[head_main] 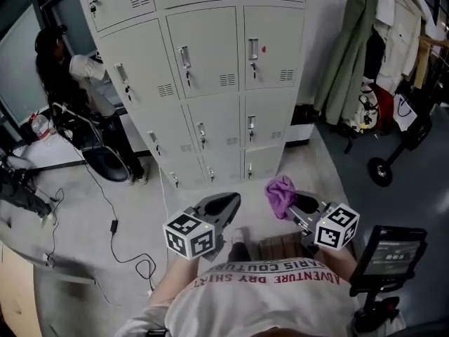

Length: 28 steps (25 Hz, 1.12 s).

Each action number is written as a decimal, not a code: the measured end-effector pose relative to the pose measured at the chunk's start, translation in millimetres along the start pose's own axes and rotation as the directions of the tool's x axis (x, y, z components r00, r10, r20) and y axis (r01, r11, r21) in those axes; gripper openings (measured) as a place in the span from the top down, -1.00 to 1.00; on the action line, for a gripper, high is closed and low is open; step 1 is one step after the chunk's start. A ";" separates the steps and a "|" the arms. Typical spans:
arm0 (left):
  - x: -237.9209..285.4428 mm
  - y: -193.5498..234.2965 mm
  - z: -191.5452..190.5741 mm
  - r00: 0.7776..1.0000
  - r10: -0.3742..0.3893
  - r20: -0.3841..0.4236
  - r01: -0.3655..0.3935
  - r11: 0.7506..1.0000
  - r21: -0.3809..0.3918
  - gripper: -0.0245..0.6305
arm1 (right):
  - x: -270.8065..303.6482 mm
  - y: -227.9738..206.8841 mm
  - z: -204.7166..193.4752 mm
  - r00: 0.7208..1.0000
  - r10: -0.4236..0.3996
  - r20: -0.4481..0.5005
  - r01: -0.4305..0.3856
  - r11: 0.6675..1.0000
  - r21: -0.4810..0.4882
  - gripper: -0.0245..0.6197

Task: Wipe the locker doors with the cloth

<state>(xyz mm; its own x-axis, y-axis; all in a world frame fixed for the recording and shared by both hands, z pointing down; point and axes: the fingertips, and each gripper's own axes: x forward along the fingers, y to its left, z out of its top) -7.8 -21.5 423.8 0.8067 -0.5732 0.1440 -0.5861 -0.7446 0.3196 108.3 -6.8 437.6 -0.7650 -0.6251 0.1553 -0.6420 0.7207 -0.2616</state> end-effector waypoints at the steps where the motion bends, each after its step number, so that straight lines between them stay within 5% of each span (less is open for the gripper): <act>1: -14.9 -11.9 -8.0 1.000 0.027 -0.007 -0.027 1.000 -0.009 0.93 | -10.1 14.5 -6.7 1.000 0.013 -0.011 -0.013 1.000 0.005 0.69; 9: -101.5 -103.5 -19.1 0.994 0.110 0.008 -0.110 0.994 -0.003 0.93 | -72.3 111.5 -15.3 0.996 0.083 0.022 -0.083 0.997 0.009 0.69; 13: -133.1 -123.7 -32.9 0.997 0.071 -0.003 -0.071 0.996 0.048 0.93 | -82.3 153.9 -34.0 0.997 0.047 0.064 -0.046 0.999 -0.019 0.69; 17: -186.4 -133.3 -81.5 0.999 0.028 -0.022 -0.025 0.992 0.122 0.93 | -78.9 208.5 -94.8 0.996 -0.014 0.089 0.018 0.999 -0.044 0.69; 23: -301.0 -192.3 -133.3 1.000 0.002 -0.006 -0.001 0.998 0.067 0.93 | -113.0 336.5 -153.8 0.994 0.010 0.107 -0.012 1.000 0.022 0.69; 28: -378.6 -252.2 -145.8 1.000 -0.010 0.022 0.008 0.994 0.108 0.93 | -147.9 427.3 -157.7 0.991 0.015 0.134 -0.010 0.999 -0.039 0.69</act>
<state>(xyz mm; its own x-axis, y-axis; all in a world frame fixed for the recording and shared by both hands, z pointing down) -154.3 433.2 425.2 0.8107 -0.5730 0.1197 -0.5846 -0.7816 0.2175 -61.0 440.9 453.1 -0.7608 -0.6486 0.0227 -0.6359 0.7379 -0.2262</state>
